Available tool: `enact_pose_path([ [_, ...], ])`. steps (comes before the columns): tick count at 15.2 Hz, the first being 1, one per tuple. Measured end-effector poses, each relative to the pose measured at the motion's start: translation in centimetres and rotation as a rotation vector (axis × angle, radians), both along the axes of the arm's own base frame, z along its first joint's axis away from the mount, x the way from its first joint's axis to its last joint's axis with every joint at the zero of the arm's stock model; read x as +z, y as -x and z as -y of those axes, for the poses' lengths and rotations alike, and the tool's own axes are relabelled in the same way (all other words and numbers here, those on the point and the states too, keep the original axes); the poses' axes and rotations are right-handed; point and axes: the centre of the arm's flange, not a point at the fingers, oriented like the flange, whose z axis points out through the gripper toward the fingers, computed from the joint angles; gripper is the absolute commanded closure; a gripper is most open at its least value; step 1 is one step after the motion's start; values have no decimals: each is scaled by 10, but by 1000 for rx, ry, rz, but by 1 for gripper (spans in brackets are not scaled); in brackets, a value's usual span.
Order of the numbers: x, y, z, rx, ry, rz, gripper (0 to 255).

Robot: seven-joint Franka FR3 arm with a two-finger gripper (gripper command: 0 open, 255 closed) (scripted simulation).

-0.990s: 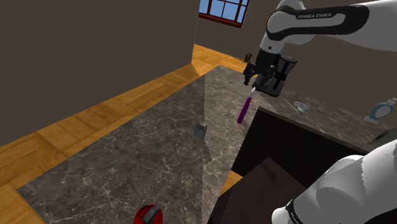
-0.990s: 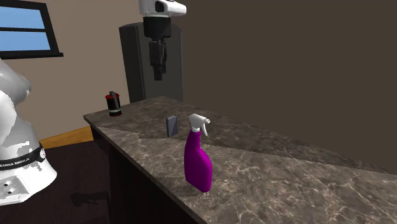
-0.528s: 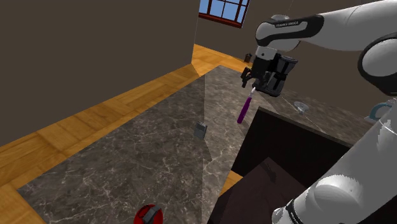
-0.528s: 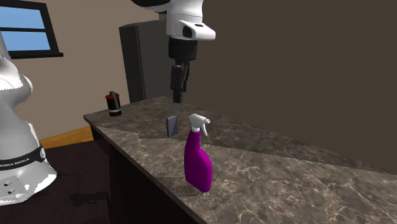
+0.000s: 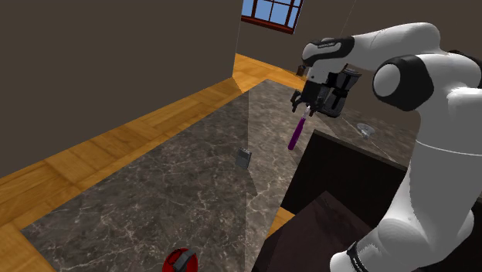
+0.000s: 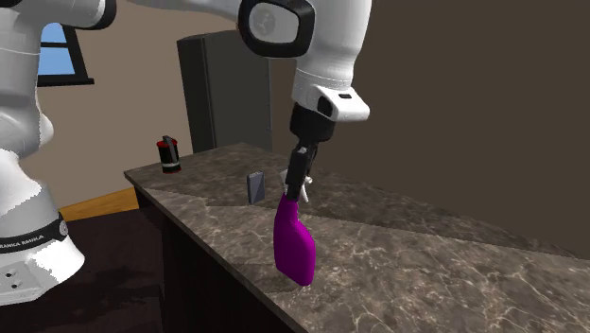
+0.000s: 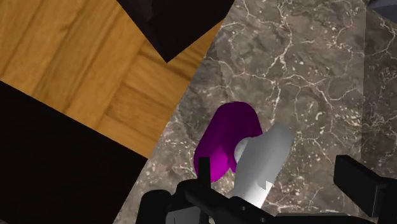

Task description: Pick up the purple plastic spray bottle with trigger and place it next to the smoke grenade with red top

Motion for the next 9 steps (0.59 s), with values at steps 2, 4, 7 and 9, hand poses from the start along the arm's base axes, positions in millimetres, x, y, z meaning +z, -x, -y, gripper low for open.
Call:
enact_pose_path([
  [2,-15,-8,23,-36,-17,-21,0],
  [4,-37,-15,42,-72,-34,-42,0],
  [7,-63,-21,71,-121,-57,-70,0],
  [9,-76,-20,75,-131,-62,-76,0],
])
